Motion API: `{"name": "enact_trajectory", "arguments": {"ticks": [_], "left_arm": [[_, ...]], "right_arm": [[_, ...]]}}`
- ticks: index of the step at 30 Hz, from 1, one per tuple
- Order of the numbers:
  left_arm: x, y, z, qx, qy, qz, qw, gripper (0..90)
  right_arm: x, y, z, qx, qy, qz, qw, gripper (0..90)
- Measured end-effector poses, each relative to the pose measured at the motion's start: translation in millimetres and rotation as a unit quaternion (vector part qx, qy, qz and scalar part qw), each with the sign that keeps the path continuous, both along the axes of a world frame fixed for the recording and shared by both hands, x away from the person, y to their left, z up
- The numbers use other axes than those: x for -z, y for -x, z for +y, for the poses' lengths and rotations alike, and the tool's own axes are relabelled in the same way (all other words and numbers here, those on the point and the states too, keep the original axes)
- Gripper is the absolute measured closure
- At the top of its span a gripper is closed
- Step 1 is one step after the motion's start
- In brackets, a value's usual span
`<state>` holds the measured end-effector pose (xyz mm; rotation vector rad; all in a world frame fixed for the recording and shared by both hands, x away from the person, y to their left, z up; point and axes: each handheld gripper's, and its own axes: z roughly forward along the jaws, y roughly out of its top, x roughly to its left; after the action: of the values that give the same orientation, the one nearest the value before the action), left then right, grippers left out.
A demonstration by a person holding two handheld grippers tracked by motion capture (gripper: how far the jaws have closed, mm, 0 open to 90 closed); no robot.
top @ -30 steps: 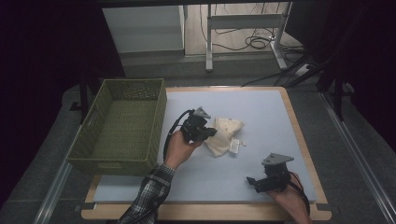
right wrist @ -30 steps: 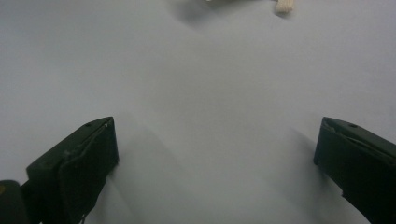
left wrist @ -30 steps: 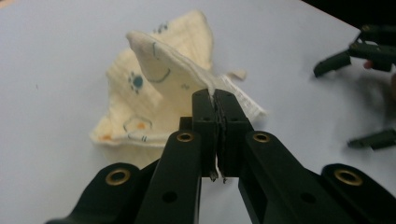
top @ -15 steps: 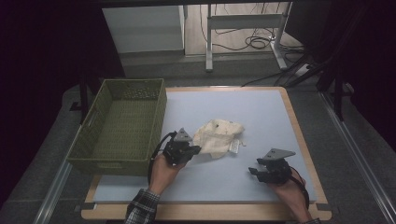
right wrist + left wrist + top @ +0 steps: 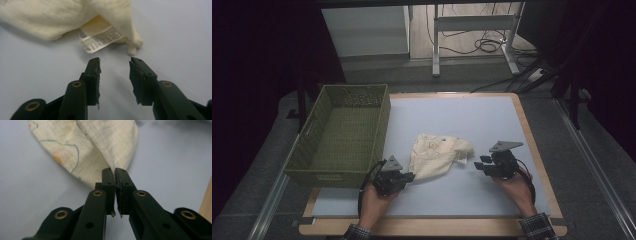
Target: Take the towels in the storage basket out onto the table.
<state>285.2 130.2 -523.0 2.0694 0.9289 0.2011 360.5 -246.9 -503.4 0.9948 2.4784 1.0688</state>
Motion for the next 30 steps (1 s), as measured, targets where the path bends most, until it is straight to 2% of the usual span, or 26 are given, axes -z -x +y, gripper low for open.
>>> {"name": "enact_trajectory", "arguments": {"ticks": [1,3,5,6,7,8,9,10,12,14,15,16,17,18,20,21,22,23,25,28,29,30], "left_arm": [[1.5,0.2,1.3,-0.001,0.003,0.001,1.0,79.7],[2.1,-0.1,2.0,-0.005,0.004,-0.003,1.0,63.0],[0.8,-2.0,2.2,-0.007,0.011,-0.007,0.9999,51.3],[-2.3,-5.3,0.6,-0.001,0.035,-0.002,0.9994,47.5],[-2.3,-5.3,0.6,-0.001,0.035,-0.002,0.9994,42.6],[-5.9,-9.8,-4.9,-0.009,0.03,-0.007,0.9995,37.4],[-5.9,-9.8,-4.9,-0.009,0.03,-0.007,0.9995,35.6],[-8.4,-15.9,-12.0,-0.013,0.018,-0.014,0.9997,34.5],[-8.8,-19.3,-15.5,-0.015,0.018,-0.013,0.9997,33.6],[-7.2,-28.2,-23.6,-0.015,0.014,-0.007,0.9998,34.1],[-6.0,-30.9,-26.5,-0.016,0.007,-0.007,0.9998,36.9],[-2.2,-38.0,-33.0,-0.016,-0.015,-0.008,0.9997,38.4],[-2.2,-38.0,-33.0,-0.016,-0.015,-0.008,0.9997,41.5],[-0.2,-40.7,-35.5,-0.015,-0.018,-0.007,0.9997,44.9],[3.4,-44.9,-39.5,-0.011,-0.026,-0.003,0.9996,55.7],[5.0,-45.9,-41.3,-0.007,-0.03,0.001,0.9995,55.7],[6.9,-46.7,-43.0,0.002,-0.032,0.006,0.9995,69.7],[10.3,-46.5,-46.0,0.011,-0.044,0.009,0.9989,78.9],[9.6,-45.2,-43.9,0.011,-0.044,0.002,0.999,89.4],[3.7,-44.7,-36.5,-0.007,-0.036,-0.01,0.9993,89.9],[3.7,-44.7,-36.5,-0.007,-0.036,-0.01,0.9993,89.9],[-0.7,-45.0,-32.3,-0.014,-0.043,-0.016,0.9989,90.0]], "right_arm": [[0.9,-2.9,1.1,0.001,-0.001,0.0,1.0,56.1],[1.8,-6.0,2.3,0.001,-0.001,0.002,1.0,54.3],[3.7,-15.1,6.0,-0.001,-0.003,0.006,1.0,49.4],[3.6,-18.2,7.1,0.001,-0.004,0.005,1.0,48.4],[3.6,-18.2,7.1,0.001,-0.004,0.005,1.0,48.4],[2.1,-24.8,8.8,0.007,-0.004,0.002,1.0,47.3],[2.1,-24.8,8.8,0.007,-0.004,0.002,1.0,47.3],[0.5,-33.3,9.7,0.007,-0.002,-0.001,1.0,46.7],[-0.1,-37.5,10.3,0.007,-0.004,0.002,1.0,46.7],[-0.4,-45.9,11.9,0.002,-0.006,0.003,1.0,47.3],[0.1,-52.9,14.3,-0.001,-0.004,0.007,1.0,54.2],[0.7,-55.7,16.0,-0.003,-0.001,0.007,1.0,58.4],[0.7,-55.7,16.0,-0.003,-0.001,0.007,1.0,58.4],[1.2,-60.2,19.1,-0.01,0.007,0.008,0.9999,70.1],[-1.0,-63.0,22.4,-0.018,0.015,0.007,0.9997,79.6],[-1.0,-63.0,22.4,-0.018,0.015,0.007,0.9997,79.6],[-7.1,-64.7,24.1,-0.024,0.013,0.005,0.9996,85.2],[-11.4,-65.7,24.6,-0.026,0.012,0.004,0.9996,86.4],[-21.9,-67.5,24.9,-0.022,0.013,-0.002,0.9997,87.1],[-40.0,-71.8,22.5,-0.014,0.009,-0.012,0.9998,87.1],[-40.0,-71.8,22.5,-0.014,0.009,-0.012,0.9998,87.1],[-50.9,-77.4,21.7,-0.005,0.012,-0.017,0.9998,87.1]]}}
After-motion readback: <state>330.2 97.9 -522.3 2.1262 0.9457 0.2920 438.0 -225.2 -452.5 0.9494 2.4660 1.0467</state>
